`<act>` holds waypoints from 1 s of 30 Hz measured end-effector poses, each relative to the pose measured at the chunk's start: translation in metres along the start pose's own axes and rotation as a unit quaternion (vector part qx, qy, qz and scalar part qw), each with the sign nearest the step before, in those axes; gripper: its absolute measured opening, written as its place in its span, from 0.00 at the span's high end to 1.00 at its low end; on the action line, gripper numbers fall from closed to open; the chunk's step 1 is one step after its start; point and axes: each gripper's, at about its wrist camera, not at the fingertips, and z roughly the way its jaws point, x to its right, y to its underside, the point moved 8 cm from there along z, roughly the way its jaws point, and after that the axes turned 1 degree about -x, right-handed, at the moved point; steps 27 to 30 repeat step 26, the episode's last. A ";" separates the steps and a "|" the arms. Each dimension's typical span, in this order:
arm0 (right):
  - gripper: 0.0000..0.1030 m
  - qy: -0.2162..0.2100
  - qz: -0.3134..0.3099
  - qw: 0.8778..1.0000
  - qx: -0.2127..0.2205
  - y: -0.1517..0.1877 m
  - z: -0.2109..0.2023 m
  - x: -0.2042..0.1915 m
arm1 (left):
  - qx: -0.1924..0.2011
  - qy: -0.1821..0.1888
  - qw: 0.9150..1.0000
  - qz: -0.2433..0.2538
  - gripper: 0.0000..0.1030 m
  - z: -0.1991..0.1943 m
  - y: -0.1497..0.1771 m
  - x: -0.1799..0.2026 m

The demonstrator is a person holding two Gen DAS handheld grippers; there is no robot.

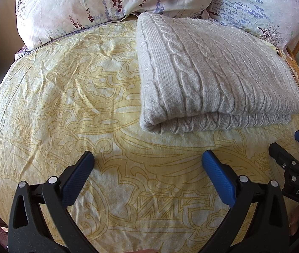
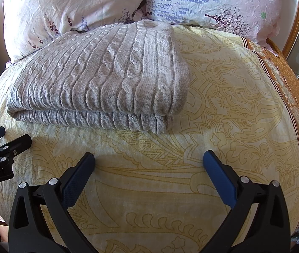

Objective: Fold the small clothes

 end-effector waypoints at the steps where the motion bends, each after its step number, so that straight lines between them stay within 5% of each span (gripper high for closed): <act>1: 0.01 0.000 0.000 1.000 0.000 0.000 0.000 0.000 | 0.000 0.000 1.000 0.000 0.02 0.000 0.000 0.000; 30: 0.01 0.000 -0.001 1.000 0.000 0.000 0.000 0.000 | 0.003 -0.001 1.000 0.002 0.02 0.001 0.001 0.001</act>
